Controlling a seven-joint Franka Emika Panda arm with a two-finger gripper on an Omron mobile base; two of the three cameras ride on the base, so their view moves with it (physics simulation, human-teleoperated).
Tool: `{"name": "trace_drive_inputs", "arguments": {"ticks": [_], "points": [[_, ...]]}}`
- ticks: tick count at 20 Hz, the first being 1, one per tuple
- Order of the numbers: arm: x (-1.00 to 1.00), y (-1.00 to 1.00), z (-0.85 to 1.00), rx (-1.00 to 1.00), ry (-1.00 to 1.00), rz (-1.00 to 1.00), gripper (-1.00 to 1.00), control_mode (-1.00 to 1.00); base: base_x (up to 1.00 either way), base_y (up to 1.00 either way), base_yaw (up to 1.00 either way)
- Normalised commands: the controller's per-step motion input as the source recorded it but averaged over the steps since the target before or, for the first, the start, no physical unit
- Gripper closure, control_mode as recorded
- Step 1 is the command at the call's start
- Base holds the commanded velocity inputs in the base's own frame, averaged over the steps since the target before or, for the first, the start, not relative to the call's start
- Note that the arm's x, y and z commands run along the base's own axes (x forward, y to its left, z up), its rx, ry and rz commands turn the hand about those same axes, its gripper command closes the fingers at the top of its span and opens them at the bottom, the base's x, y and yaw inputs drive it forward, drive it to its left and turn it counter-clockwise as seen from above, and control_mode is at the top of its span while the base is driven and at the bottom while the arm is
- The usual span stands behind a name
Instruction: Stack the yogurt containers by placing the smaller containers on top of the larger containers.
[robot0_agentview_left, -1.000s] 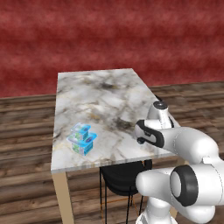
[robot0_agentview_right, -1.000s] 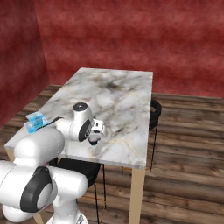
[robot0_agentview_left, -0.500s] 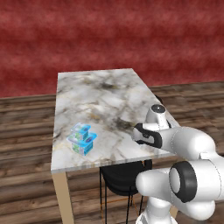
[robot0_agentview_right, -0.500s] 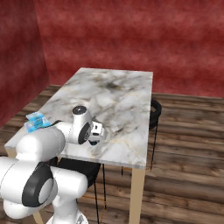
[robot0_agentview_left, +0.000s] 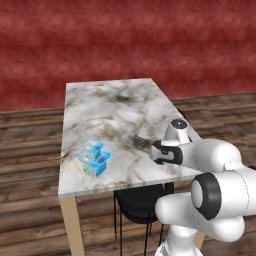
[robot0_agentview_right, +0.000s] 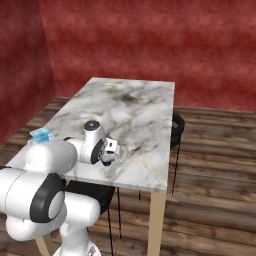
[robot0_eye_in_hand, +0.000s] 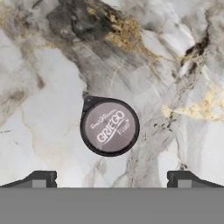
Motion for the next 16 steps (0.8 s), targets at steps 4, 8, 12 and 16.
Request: {"name": "trace_drive_inputs", "arguments": {"ticks": [4,8,12,16], "points": [[0.14,0.0,0.0,0.0,0.0,0.0,-1.0,-1.0,0.0,0.0,0.0],[0.02,0.0,0.0,0.0,0.0,0.0,-1.0,-1.0,0.0,0.0,0.0],[0.0,0.0,-0.05,0.0,0.0,0.0,-1.0,-1.0,0.0,0.0,0.0],[0.0,0.0,-0.08,0.0,0.0,0.0,-1.0,-1.0,0.0,0.0,0.0]]}}
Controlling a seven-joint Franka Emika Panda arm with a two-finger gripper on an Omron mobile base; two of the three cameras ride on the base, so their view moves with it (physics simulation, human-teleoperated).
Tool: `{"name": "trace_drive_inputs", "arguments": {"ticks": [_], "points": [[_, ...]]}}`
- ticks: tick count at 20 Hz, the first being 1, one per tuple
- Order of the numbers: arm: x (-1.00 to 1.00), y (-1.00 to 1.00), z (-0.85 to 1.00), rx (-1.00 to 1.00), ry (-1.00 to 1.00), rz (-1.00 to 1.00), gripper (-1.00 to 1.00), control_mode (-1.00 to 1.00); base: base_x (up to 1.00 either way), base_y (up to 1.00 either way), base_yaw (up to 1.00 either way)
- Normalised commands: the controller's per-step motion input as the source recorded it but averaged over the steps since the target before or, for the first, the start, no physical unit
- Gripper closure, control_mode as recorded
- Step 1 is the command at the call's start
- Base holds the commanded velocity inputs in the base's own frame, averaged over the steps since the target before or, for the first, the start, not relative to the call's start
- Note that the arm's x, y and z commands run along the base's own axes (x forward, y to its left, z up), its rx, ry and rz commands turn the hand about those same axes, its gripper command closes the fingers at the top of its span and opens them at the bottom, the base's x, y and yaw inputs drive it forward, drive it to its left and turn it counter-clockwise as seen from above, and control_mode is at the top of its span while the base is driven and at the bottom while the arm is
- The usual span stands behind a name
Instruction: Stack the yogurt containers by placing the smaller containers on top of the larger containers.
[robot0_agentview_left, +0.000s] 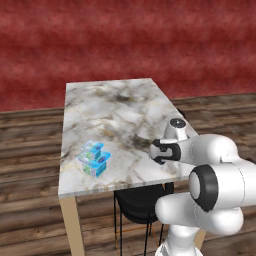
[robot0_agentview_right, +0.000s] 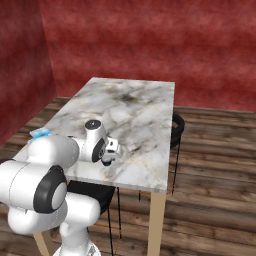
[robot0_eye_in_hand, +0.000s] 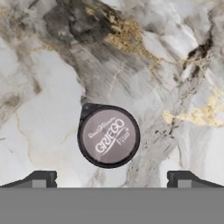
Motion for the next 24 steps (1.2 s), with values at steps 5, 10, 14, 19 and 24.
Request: {"name": "trace_drive_inputs", "arguments": {"ticks": [5,10,14,19,24], "points": [[0.01,0.0,-0.07,0.0,0.0,0.0,-1.0,-1.0,0.0,0.0,0.0],[0.18,0.0,-0.04,0.0,-0.01,0.0,-1.0,-1.0,0.0,0.0,0.0],[0.22,0.0,-0.06,0.0,-0.01,0.0,-1.0,-1.0,0.0,0.0,0.0],[0.09,0.0,-0.09,0.0,0.0,0.0,-1.0,-1.0,0.0,0.0,0.0],[0.0,0.0,-0.12,0.0,0.0,0.0,-1.0,-1.0,0.0,0.0,0.0]]}}
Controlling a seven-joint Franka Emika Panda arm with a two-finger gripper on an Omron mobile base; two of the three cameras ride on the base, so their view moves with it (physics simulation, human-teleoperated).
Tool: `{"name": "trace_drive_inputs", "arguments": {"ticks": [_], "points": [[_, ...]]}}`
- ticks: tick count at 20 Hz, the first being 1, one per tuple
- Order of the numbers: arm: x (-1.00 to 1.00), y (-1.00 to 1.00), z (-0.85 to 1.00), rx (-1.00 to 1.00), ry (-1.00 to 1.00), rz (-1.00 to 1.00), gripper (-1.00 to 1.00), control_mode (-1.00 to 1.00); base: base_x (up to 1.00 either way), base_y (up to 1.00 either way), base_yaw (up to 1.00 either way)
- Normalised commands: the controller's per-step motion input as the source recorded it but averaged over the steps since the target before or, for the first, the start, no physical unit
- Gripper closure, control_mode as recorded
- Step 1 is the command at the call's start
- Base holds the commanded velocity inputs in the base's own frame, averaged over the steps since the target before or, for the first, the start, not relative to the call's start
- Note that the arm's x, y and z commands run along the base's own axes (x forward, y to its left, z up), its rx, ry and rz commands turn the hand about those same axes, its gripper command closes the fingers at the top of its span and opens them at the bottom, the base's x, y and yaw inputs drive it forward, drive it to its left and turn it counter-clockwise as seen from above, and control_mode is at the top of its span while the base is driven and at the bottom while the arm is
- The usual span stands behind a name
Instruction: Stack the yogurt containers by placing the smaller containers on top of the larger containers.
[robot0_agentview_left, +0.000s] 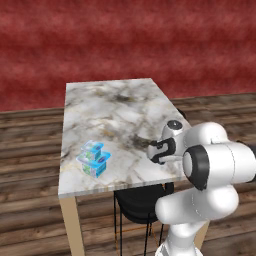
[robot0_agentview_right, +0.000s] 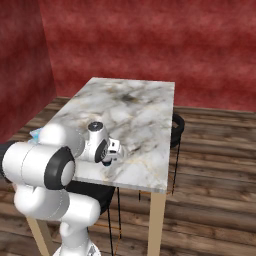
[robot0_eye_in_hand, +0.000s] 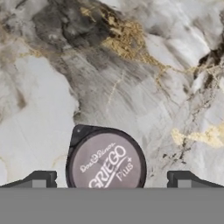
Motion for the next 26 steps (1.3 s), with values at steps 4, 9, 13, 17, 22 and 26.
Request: {"name": "trace_drive_inputs", "arguments": {"ticks": [4,9,13,17,22,26], "points": [[0.0,0.0,-0.13,0.0,0.0,0.0,-1.0,-1.0,0.0,0.0,0.0],[0.0,0.0,-0.1,0.0,0.0,0.0,-1.0,-1.0,0.0,0.0,0.0],[0.05,0.0,-0.1,0.0,0.0,0.0,-1.0,-1.0,0.0,0.0,0.0],[0.09,0.01,-0.09,0.0,0.0,0.0,-1.0,-1.0,0.0,0.0,0.0],[0.05,0.0,-0.13,0.0,0.0,0.0,-1.0,-1.0,0.0,0.0,0.0],[0.03,0.01,-0.13,0.0,0.0,0.0,1.0,-1.0,0.0,0.0,0.0]]}}
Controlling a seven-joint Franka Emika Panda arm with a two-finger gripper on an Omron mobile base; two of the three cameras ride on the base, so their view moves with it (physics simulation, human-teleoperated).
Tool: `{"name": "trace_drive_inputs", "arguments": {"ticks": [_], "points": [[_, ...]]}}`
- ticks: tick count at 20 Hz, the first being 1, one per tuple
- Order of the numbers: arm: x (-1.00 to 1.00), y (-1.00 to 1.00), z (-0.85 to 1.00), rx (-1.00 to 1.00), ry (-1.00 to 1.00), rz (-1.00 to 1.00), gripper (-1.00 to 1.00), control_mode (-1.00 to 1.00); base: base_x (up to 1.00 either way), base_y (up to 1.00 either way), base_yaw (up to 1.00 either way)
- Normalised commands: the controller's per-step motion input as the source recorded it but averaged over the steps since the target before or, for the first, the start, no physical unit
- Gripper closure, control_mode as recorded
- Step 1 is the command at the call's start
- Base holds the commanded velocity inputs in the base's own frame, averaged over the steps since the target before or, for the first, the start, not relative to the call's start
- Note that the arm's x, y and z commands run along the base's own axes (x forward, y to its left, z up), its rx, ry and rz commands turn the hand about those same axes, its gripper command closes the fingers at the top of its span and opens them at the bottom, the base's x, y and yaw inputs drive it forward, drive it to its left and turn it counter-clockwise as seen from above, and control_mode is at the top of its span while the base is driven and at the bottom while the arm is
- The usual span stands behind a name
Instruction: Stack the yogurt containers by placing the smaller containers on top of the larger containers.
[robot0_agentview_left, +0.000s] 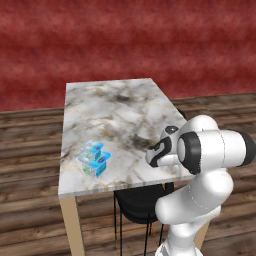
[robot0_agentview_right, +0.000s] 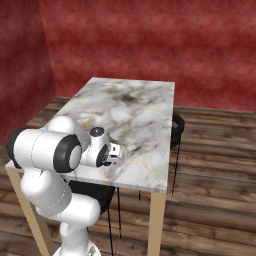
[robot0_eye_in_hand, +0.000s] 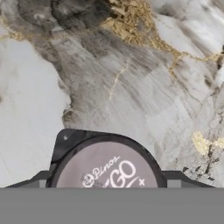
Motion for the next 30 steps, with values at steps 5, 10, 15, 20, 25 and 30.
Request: {"name": "trace_drive_inputs", "arguments": {"ticks": [5,10,15,20,25,30], "points": [[0.0,0.0,-0.02,0.0,0.0,0.0,1.0,-1.0,0.0,0.0,0.0],[0.0,0.0,0.0,0.0,0.0,0.0,1.0,-1.0,0.0,0.0,0.0],[-0.13,-0.04,0.09,0.0,-0.01,0.0,1.0,-1.0,0.0,0.0,0.0],[-0.23,-0.1,0.34,0.0,-0.03,0.01,1.0,-1.0,0.0,0.0,0.0],[-0.23,-0.01,0.51,0.0,-0.12,0.06,1.0,-1.0,0.0,0.0,0.0],[-0.15,0.0,0.54,0.02,-0.09,0.05,1.0,-1.0,0.0,0.0,0.0]]}}
